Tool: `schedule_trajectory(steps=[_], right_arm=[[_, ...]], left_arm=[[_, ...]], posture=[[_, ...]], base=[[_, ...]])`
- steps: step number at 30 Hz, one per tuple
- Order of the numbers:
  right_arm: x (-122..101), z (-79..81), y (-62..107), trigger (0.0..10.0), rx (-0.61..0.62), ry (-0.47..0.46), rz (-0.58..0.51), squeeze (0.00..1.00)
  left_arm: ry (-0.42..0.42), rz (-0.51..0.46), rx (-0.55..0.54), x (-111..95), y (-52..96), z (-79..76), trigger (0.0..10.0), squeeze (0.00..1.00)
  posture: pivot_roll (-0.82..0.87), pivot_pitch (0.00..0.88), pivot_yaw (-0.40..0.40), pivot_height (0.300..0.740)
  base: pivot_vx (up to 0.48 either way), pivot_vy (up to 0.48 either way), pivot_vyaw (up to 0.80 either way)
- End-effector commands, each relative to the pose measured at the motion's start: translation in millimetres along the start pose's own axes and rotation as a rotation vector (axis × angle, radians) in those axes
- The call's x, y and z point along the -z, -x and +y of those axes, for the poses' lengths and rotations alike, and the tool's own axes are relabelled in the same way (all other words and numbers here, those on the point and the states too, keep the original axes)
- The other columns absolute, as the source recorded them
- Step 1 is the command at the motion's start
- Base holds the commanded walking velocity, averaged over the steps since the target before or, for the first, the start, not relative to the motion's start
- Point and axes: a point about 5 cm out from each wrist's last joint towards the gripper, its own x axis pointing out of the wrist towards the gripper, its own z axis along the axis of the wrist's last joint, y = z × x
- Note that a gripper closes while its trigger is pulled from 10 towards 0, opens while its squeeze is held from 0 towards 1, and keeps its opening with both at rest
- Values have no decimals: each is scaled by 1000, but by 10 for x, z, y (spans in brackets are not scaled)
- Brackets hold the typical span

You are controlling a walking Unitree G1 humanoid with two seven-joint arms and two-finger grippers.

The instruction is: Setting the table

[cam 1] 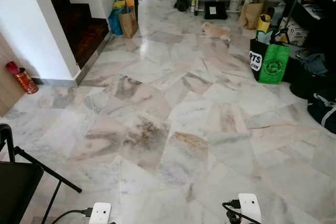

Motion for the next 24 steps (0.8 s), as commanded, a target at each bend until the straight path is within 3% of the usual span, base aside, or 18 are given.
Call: schedule_trajectory(steps=[1,4,16,24], right_arm=[[-392,102,-66,10000,-112,-65,-47,0],[-332,123,-61,10000,-111,-101,-42,0],[-371,127,-68,10000,-110,-114,-40,0],[-342,130,-67,10000,-109,-117,-23,0]], left_arm=[[144,55,-31,-104,-24,233,10000,0],[174,68,-41,-18,-6,209,10000,0],[161,74,-30,-25,-11,188,10000,0],[150,79,-37,-8,-5,203,10000,0]], posture=[[19,0,-40,740],[20,0,-40,740],[25,4,-48,740],[23,27,-47,740]], base=[[0,0,0],[0,0,0],[0,0,0],[0,0,-706]])
